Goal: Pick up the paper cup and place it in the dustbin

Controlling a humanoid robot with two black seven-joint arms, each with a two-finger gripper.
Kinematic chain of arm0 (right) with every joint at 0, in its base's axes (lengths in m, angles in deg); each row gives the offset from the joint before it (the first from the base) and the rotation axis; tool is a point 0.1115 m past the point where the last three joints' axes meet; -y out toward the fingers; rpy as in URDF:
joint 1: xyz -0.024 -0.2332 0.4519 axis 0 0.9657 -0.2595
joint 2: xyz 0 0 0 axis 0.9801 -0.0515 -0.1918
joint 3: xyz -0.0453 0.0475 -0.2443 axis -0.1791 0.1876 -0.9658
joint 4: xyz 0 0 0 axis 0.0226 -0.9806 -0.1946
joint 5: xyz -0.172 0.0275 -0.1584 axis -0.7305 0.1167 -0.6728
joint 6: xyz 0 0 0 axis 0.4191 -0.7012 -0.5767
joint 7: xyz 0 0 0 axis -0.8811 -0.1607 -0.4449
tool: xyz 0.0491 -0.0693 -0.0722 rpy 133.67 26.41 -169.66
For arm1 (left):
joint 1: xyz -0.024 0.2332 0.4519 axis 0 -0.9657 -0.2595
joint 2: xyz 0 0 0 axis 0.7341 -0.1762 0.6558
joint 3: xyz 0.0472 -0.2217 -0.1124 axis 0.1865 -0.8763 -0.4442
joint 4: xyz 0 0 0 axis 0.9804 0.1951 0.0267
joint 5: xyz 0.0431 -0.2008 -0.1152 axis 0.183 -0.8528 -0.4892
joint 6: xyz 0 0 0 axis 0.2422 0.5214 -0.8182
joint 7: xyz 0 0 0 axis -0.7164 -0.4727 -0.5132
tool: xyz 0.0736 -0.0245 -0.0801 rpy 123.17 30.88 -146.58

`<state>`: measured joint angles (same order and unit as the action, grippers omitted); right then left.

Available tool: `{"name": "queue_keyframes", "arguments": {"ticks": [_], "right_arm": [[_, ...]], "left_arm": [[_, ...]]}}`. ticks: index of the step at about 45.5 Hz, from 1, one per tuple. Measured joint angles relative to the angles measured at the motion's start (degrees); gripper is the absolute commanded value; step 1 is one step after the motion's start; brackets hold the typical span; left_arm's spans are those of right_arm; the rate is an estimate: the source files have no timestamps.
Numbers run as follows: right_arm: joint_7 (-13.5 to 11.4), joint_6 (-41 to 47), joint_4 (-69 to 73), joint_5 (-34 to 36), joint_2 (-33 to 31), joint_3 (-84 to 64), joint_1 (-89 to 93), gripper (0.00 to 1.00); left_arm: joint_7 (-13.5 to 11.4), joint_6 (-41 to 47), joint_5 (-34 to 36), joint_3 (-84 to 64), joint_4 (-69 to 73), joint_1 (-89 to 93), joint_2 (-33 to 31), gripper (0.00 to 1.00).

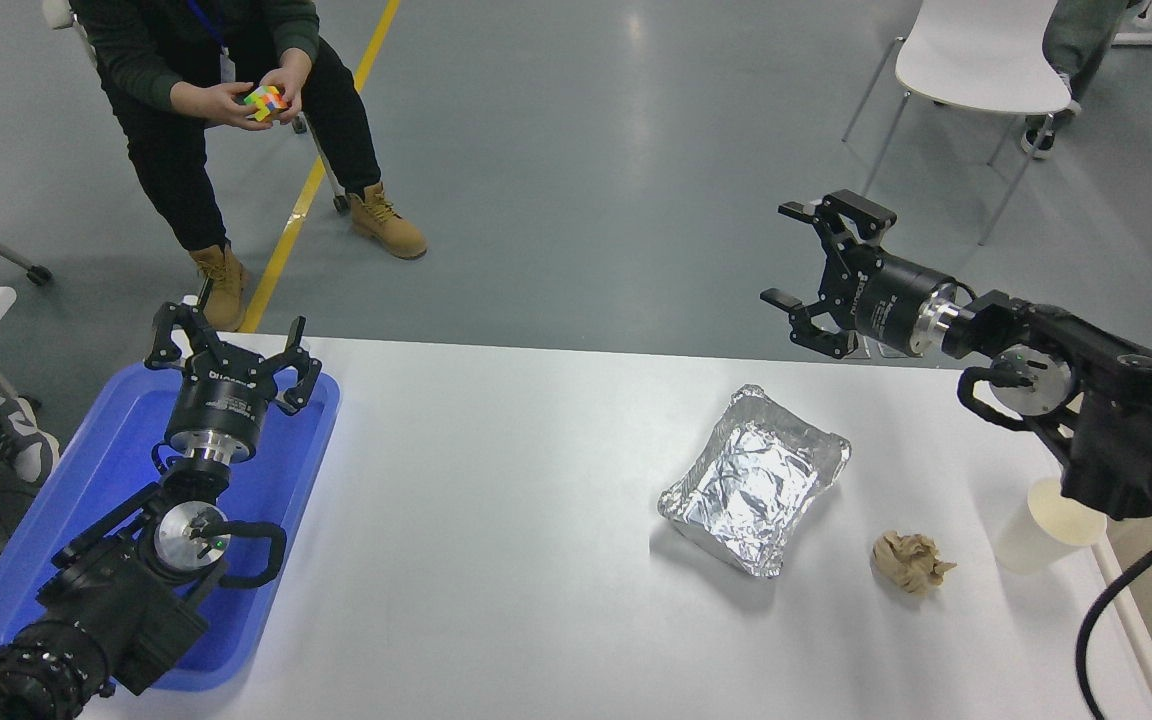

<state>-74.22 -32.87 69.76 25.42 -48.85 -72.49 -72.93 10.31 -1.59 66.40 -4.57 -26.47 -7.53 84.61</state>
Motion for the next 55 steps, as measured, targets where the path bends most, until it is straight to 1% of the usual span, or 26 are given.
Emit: {"name": "queue_keyframes", "arguments": {"ticks": [10,17,25,37,47,55], "right_arm": [[0.0,0.0,6.7,-5.9,-3.5,-9.6,-6.4,1.00],[0.0,0.0,13.3,-10.4,-6.4,-19.8,-13.4,1.00],[0.0,0.1,19.5,-15.2,-8.1,-30.8,-20.5,1.00],[0.1,0.0,31.5,-24.8,-9.2,-47.0,-32.7,1.00],[0.1,0.4,41.3,-27.8,-9.1,-58.3,-42.4,1.00],[0.1,1.9,45.5,-26.8,-8.1,-65.0,-48.3,1.00]], "left_arm": [[0.0,0.0,0.0,0.0,0.0,0.0,0.0,1.00],[0.0,0.0,0.0,0.0,0.0,0.0,0.0,1.00],[0.0,0.0,0.0,0.0,0.0,0.0,0.1,1.00],[0.0,0.0,0.0,0.0,0.0,0.0,0.1,1.00],[0.0,0.0,0.0,0.0,0.0,0.0,0.1,1.00],[0.0,0.0,0.0,0.0,0.0,0.0,0.1,1.00]]}}
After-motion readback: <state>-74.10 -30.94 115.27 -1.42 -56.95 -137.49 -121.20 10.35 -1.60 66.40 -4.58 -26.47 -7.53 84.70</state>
